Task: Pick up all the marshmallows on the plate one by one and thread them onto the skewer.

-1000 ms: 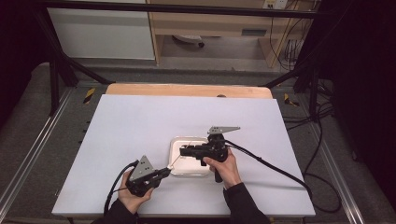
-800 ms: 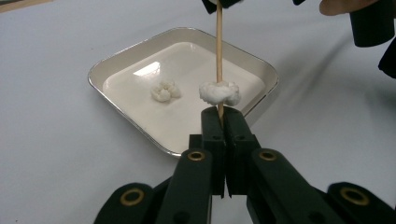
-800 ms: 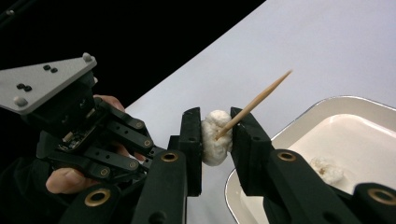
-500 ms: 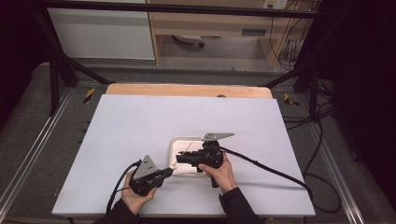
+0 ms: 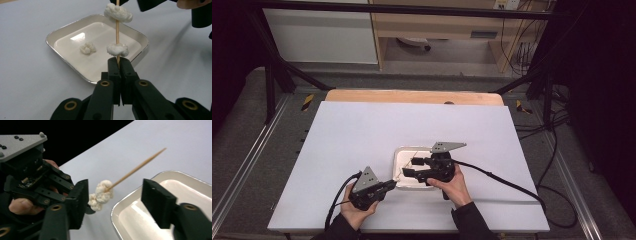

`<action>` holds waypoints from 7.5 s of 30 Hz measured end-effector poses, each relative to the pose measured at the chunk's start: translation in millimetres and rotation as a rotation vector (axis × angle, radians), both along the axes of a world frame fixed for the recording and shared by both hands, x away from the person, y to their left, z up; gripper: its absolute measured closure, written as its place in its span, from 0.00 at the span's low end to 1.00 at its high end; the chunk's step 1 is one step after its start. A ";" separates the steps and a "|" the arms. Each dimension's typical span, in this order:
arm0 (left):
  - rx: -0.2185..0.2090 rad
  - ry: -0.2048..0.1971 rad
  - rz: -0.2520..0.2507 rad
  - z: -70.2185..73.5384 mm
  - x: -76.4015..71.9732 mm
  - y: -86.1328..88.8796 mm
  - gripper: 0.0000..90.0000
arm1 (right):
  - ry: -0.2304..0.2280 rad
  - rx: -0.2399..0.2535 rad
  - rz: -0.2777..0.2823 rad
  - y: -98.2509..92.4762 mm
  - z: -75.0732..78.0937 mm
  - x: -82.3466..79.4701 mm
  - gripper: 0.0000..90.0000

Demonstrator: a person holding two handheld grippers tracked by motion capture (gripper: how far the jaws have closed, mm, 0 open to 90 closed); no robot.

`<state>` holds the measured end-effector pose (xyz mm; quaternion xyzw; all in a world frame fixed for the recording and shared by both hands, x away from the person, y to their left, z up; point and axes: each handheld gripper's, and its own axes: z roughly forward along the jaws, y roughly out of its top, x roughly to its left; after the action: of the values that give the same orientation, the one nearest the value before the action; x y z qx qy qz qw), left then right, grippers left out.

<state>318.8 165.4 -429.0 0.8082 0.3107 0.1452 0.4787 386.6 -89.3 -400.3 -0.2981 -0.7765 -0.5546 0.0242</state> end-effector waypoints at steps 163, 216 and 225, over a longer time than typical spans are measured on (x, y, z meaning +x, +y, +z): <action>-0.020 -0.017 -0.016 5.8 -0.6 14.6 0.98 | -0.069 -0.009 -0.116 -41.4 48.0 16.8 0.82; 0.011 -0.061 -0.072 4.0 -4.6 8.8 0.98 | 0.056 0.146 0.002 -20.1 28.3 16.1 0.84; 0.032 -0.055 -0.079 2.4 -4.2 7.6 0.98 | 0.066 0.141 0.014 -18.1 22.2 11.7 0.86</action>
<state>314.6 173.0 -426.6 0.8233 0.2629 0.1533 0.4792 398.3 -107.4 -378.0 -0.3084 -0.7365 -0.5974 0.0746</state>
